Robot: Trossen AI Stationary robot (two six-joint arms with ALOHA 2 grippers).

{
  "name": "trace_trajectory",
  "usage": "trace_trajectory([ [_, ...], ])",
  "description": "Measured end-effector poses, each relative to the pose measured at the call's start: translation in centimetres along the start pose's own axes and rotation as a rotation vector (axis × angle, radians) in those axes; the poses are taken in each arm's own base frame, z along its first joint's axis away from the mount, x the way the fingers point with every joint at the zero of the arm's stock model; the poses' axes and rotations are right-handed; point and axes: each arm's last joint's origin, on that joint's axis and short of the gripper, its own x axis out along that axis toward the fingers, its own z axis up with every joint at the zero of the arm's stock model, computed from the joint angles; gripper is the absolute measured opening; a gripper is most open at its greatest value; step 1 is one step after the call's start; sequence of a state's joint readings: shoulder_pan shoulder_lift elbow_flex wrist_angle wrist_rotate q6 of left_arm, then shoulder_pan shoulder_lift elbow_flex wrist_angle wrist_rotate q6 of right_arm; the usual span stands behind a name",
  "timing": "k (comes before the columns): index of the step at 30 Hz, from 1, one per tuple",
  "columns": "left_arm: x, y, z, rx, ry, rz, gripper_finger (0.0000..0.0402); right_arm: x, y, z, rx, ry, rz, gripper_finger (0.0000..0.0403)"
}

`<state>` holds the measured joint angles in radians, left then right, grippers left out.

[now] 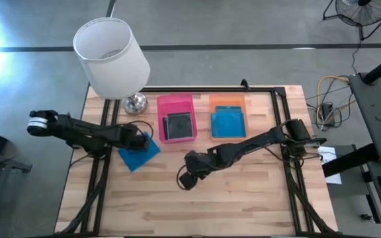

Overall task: Pick & place jewel cases by type
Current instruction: Put the blue cd case into the orange bin

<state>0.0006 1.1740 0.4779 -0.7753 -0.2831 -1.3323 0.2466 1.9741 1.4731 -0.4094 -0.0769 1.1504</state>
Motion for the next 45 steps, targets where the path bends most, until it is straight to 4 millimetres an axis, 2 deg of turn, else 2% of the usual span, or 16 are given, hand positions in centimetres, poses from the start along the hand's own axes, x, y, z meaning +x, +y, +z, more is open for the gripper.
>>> trace_trajectory([
  [4, 0.3, -2.0, -0.6, -0.019, 0.047, -0.113, 0.0001, 0.0, -0.1, 0.2, 0.001, 0.005, 0.0, 0.0233],
  [7, -0.7, -4.5, -1.2, 0.022, 0.17, -0.326, 0.0001, 0.0, -0.1, 0.1, -0.01, 0.066, 0.028, 0.0232],
  [10, -2.7, -6.7, -2.3, 0.07, 0.261, -0.522, 0.0, -0.1, -0.1, 0.1, -0.019, 0.11, 0.047, 0.0232],
  [13, -7.4, -9.0, -2.6, 0.13, 0.232, -0.832, 0.0, -0.2, -0.1, 0.0, -0.011, 0.119, 0.045, 0.0232],
  [15, -9.2, -8.9, -2.8, 0.173, 0.157, -0.83, 0.0, -0.2, -0.3, -0.3, 0.004, 0.134, 0.02, 0.0231],
  [18, -10.2, -7.9, -3.1, 0.223, 0.042, -0.656, 0.0, -0.1, -0.5, -1.1, 0.026, 0.157, -0.011, 0.0231],
  [21, -9.5, -7.0, -3.7, 0.291, 0.014, -0.465, 0.0, 0.1, -0.5, -1.9, 0.063, 0.171, -0.024, 0.0231],
  [23, -8.7, -7.1, -4.2, 0.319, 0.02, -0.425, 0.0, 0.3, -0.3, -2.4, 0.081, 0.177, -0.024, 0.0231],
  [25, -8.2, -7.8, -4.5, 0.331, 0.014, -0.464, 0.0004, 0.6, 0.0, -2.9, 0.093, 0.176, -0.006, 0.0233],
  [28, -6.8, -8.8, -5.1, 0.368, 0.01, -0.49, 0.003, 1.7, 0.5, -3.5, 0.125, 0.164, 0.037, 0.0245],
  [33, -3.9, -8.7, -6.0, 0.381, 0.046, -0.362, 0.0097, 3.7, 0.4, -3.9, 0.216, 0.095, 0.041, 0.0276],
  [36, -2.8, -8.5, -6.4, 0.362, 0.067, -0.319, 0.0122, 4.6, -0.1, -4.0, 0.276, 0.051, 0.011, 0.029],
  [42, -1.2, -8.8, -7.4, 0.425, 0.168, -0.351, 0.0131, 7.7, -1.2, -4.3, 0.383, 0.045, -0.004, 0.0305],
  [45, -1.0, -8.9, -8.0, 0.439, 0.199, -0.365, 0.0131, 8.9, -1.8, -4.4, 0.431, 0.041, -0.02, 0.0306],
])
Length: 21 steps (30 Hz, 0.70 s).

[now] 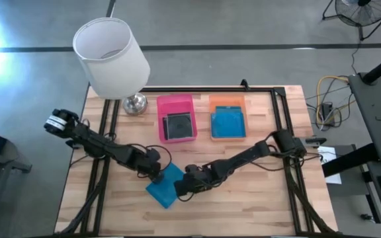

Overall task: Pick & place jewel cases by type
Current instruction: Put the blue cd case into the orange bin

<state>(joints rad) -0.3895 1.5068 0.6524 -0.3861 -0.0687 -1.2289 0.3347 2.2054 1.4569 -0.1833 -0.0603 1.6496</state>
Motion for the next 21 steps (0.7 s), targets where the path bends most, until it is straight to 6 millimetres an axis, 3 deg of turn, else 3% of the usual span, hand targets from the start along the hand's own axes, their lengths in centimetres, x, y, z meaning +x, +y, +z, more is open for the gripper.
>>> trace_trajectory([
  [5, 0.1, -1.1, -0.7, 0.01, 0.066, -0.117, 0.0131, 1.4, -0.4, 0.4, 0.054, -0.006, 0.027, 0.0304],
  [10, -0.1, -2.5, -1.0, 0.025, 0.086, -0.259, 0.0131, 1.2, 0.1, 1.1, 0.014, -0.023, 0.084, 0.0296],
  [16, -0.1, -2.4, -1.4, 0.042, 0.074, -0.242, 0.0131, -1.3, 2.2, 1.3, -0.227, -0.032, 0.209, 0.0288],
  [21, 0.2, -1.9, -2.1, 0.078, 0.112, -0.219, 0.0131, -4.8, 5.4, 0.7, -0.383, -0.118, 0.413, 0.0288],
])
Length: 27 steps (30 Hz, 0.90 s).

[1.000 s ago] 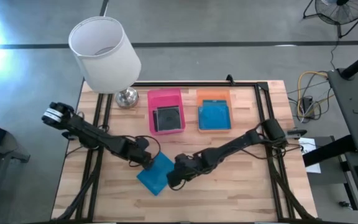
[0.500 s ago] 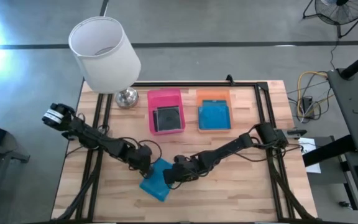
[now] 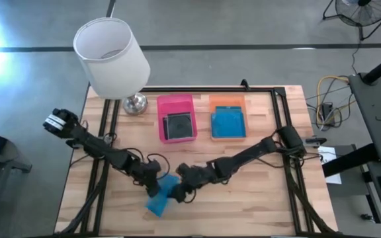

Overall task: Pick & place jewel cases by type
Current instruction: Put the blue cd case into the orange bin

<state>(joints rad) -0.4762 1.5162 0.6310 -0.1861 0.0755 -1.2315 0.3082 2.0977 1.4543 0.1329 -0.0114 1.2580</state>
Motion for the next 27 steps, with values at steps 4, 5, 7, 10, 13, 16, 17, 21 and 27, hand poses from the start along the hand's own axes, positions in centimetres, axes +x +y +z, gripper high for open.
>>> trace_trajectory([
  [4, -0.1, -0.7, 0.2, 0.016, -0.028, -0.053, 0.013, 0.2, 0.7, 0.6, -0.056, -0.108, 0.078, 0.0285],
  [5, 0.0, -0.5, 0.2, 0.012, -0.042, -0.044, 0.013, 0.1, 0.8, 0.6, -0.057, -0.13, 0.057, 0.0284],
  [7, -0.1, -0.9, 0.4, 0.01, -0.064, -0.073, 0.0131, 0.0, 0.7, 0.6, -0.058, -0.129, 0.005, 0.0282],
  [10, 0.0, -1.0, 0.4, 0.008, -0.081, -0.081, 0.0131, 0.2, -0.8, 0.2, -0.029, -0.073, -0.112, 0.0279],
  [13, 0.0, -1.0, 0.3, 0.006, -0.085, -0.073, 0.0131, 0.3, -2.0, 0.0, 0.003, -0.03, -0.199, 0.0278],
  [16, 0.0, -1.0, 0.3, 0.006, -0.108, -0.065, 0.0131, 0.2, -1.8, -0.1, 0.021, -0.012, -0.188, 0.0278],
  [17, 0.0, -1.0, 0.3, 0.006, -0.117, -0.062, 0.0131, 0.2, -1.6, -0.2, 0.029, 0.002, -0.18, 0.0277],
  [21, 0.0, -0.9, 0.3, -0.014, -0.135, -0.056, 0.0131, 0.2, -1.8, -0.5, 0.048, 0.081, -0.169, 0.0247],
  [27, -0.4, -1.0, 0.0, -0.001, -0.181, -0.051, 0.0131, 0.1, -2.5, -1.1, 0.072, 0.193, -0.218, 0.0099],
])
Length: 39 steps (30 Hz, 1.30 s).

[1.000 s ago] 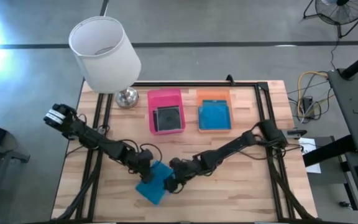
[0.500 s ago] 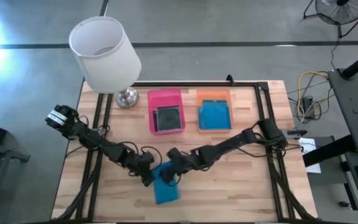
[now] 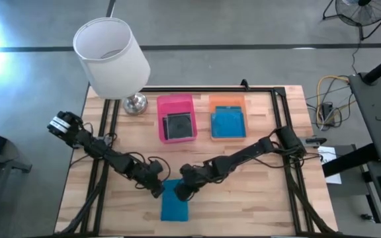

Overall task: Pick & place jewel cases by type
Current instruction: Put the blue cd case into the orange bin, then return to home position

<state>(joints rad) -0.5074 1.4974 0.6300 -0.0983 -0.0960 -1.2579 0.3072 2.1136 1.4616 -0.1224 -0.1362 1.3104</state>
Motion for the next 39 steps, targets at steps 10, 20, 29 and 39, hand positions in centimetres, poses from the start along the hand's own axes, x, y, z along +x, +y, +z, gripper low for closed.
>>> trace_trajectory([
  [10, -6.8, -2.8, -4.2, 0.119, -0.215, -0.223, 0.0131, -12.4, 1.4, 0.2, 0.02, -0.294, -0.269, 0.0026],
  [20, -8.9, -2.8, -4.3, 0.019, -0.337, -0.273, 0.0131, -31.0, -5.5, 8.1, 0.169, -0.506, -0.446, 0.0129],
  [29, -8.9, -2.8, -4.2, -0.003, -0.351, -0.274, 0.0131, -30.9, -12.3, 12.4, 0.276, -0.399, -0.575, 0.0215],
  [39, -8.9, -2.8, -3.9, -0.049, -0.399, -0.269, 0.0131, -27.8, -7.0, 5.5, -0.006, -0.213, -0.445, 0.0226],
])
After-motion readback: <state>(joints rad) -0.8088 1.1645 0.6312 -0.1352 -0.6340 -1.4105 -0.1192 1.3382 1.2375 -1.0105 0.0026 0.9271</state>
